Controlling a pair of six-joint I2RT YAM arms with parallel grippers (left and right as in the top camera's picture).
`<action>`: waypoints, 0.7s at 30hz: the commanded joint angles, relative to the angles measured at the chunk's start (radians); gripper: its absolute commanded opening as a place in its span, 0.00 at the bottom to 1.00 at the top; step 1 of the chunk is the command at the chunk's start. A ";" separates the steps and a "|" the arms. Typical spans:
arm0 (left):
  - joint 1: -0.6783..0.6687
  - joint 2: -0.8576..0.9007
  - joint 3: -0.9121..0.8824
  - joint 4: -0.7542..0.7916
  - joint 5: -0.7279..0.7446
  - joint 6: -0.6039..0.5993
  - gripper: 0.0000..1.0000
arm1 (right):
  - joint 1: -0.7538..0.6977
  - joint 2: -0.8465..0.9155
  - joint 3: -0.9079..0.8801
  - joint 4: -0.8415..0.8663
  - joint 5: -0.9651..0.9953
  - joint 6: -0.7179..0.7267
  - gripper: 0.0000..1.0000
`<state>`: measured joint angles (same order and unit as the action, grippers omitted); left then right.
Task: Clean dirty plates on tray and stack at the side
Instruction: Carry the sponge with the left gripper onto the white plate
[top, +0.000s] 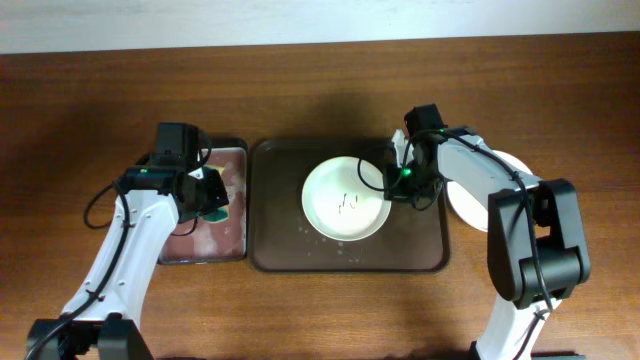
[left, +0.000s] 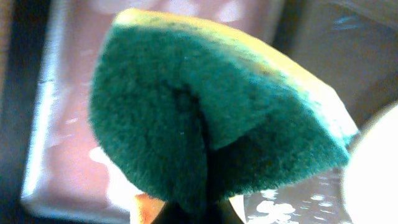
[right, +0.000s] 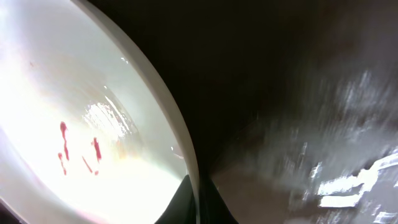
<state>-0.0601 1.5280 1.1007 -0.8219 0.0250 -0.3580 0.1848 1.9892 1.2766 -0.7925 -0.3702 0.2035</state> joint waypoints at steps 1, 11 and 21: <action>-0.063 -0.005 -0.003 0.070 0.201 0.016 0.00 | 0.016 0.016 -0.005 -0.041 -0.076 0.072 0.04; -0.370 0.201 -0.003 0.397 0.399 -0.090 0.00 | 0.063 0.016 -0.005 -0.046 -0.064 0.105 0.04; -0.383 0.426 -0.003 0.628 0.723 -0.144 0.00 | 0.063 0.016 -0.005 -0.049 -0.064 0.105 0.04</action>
<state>-0.4362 1.9217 1.0939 -0.2115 0.6594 -0.4770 0.2424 1.9938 1.2751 -0.8387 -0.4145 0.3069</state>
